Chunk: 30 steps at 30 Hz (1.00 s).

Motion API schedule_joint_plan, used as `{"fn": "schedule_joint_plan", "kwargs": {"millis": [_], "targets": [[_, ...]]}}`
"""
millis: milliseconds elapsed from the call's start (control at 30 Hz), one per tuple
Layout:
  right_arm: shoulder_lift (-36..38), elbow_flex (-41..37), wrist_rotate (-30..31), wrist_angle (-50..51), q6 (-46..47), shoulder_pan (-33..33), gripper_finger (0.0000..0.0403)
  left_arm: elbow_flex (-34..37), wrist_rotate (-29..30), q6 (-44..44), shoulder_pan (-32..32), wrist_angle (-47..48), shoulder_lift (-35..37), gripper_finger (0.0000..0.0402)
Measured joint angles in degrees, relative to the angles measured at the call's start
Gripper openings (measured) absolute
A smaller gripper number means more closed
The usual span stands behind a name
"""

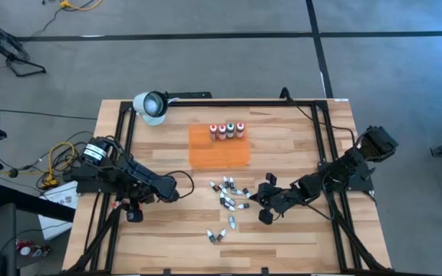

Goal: Pick & Place food coloring
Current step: Put the big orange food coloring bottle into the orange bin

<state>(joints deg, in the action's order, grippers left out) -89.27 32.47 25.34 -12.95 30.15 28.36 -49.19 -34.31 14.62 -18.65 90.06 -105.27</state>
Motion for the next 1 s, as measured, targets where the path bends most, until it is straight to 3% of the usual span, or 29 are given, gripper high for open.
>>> {"fn": "schedule_joint_plan", "kwargs": {"millis": [467,700,1000], "targets": [[0.00,0.00,0.00,0.00,-0.11,0.00,0.0001,-0.01,0.10,-1.35,0.02,-0.02,0.00,0.0132],[0.00,0.00,0.00,0.00,-0.13,0.00,0.0001,-4.52,17.68,-3.00,-0.23,-0.04,-0.02,0.0132],[0.00,0.00,-0.07,0.11,-0.13,0.15,0.0001,-8.77,24.05,-3.51,-2.56,-6.40,1.84,0.0132]]}}
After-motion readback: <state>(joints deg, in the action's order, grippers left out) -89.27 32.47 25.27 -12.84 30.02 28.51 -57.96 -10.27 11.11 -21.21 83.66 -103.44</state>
